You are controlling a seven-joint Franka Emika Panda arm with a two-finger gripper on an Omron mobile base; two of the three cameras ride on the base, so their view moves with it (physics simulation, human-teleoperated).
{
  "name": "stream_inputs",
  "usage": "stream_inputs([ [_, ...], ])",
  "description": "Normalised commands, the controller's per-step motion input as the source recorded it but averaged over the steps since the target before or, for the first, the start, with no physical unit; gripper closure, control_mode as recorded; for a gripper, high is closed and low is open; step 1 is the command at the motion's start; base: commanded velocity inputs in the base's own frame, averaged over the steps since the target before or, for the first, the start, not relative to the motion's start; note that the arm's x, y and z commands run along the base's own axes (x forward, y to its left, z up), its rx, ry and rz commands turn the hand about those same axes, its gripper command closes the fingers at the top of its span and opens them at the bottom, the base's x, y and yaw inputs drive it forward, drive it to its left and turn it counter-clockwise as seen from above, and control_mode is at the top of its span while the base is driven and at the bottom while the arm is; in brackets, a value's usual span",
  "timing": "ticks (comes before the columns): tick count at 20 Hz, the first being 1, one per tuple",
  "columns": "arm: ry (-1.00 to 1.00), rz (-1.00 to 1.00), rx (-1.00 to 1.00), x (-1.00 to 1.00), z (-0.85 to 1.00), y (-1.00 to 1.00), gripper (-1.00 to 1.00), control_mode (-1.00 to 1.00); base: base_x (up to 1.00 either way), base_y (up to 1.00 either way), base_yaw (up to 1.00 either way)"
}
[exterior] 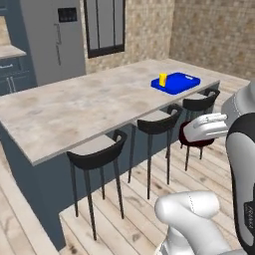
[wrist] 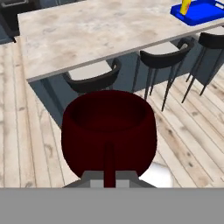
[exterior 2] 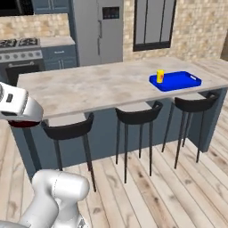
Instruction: There is a tray on the dining counter. Grab the cup, mug, and pitcher and place them on the tray. The pitcher may be placed next to the tray if it cannot fit the tray.
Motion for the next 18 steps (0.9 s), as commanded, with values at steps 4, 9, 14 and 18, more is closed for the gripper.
stream_inputs([
  [4, 0.0, 0.0, 0.0, 0.0, 0.0, 0.0, 1.0, 1.0, -0.01, -1.0, 0.06],
  [9, 0.0, 0.0, 0.0, 0.0, 0.0, 0.0, 1.0, 1.0, 0.0, -1.0, 0.24],
  [14, 0.0, 0.0, 0.0, 0.0, 0.0, 0.0, 1.0, 1.0, 0.0, -1.0, 0.29],
  [18, 0.0, 0.0, 0.0, 0.0, 0.0, 0.0, 1.0, 1.0, 0.0, -1.0, 0.29],
])
